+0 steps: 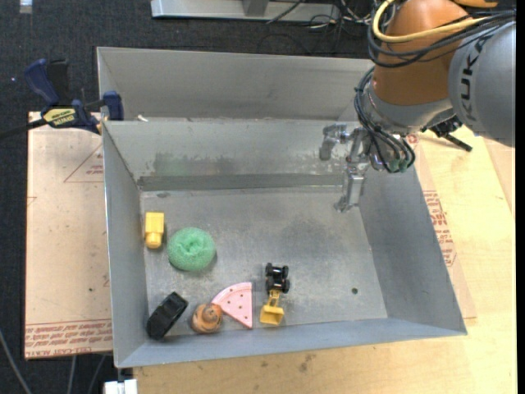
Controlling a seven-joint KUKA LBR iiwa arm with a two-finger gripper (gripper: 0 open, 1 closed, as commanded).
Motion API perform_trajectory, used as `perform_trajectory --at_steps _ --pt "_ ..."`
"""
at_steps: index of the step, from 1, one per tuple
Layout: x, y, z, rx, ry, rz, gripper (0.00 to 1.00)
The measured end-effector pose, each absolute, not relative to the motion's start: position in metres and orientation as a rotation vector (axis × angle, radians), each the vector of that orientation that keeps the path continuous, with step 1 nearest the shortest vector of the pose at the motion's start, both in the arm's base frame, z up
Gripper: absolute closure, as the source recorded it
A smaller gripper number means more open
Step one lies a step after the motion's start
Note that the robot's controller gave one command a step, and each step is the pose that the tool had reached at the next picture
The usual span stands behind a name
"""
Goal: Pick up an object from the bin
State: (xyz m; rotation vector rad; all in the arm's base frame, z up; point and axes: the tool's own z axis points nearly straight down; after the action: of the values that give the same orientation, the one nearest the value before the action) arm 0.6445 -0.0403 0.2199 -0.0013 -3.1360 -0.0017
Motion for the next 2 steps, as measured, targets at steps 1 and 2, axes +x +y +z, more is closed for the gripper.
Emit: perform_trajectory --at_steps 1,2 --pt "0.646 -0.040 0.225 0.000 -3.144 -0.001 0.00" --pt "0.628 -0.043 0.208 0.154 -3.150 0.000 0.00"
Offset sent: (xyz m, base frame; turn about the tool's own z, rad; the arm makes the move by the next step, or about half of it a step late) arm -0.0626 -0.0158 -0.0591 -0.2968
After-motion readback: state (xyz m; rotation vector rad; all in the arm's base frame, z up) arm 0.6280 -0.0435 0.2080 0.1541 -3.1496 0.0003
